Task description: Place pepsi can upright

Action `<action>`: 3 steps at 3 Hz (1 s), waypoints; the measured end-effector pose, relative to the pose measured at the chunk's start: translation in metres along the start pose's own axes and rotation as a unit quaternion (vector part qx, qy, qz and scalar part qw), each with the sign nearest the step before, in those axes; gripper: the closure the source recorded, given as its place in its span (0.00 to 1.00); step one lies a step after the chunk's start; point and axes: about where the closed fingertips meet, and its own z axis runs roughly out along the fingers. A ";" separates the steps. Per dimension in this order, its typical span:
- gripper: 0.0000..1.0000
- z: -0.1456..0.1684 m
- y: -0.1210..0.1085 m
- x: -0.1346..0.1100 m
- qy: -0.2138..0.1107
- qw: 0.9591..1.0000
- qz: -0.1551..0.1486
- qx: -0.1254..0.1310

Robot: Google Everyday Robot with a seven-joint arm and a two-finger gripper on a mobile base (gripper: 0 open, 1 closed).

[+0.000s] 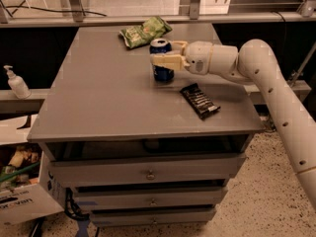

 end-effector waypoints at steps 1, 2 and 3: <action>0.59 -0.004 0.000 -0.005 0.001 1.000 0.003 -0.002; 0.36 -0.004 0.000 -0.005 0.000 1.000 0.003 -0.002; 0.13 -0.005 0.000 -0.004 0.000 1.000 0.003 -0.002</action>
Offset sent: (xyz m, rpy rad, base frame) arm -0.0033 -0.0172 -0.0089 -0.0144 -0.0299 -0.0155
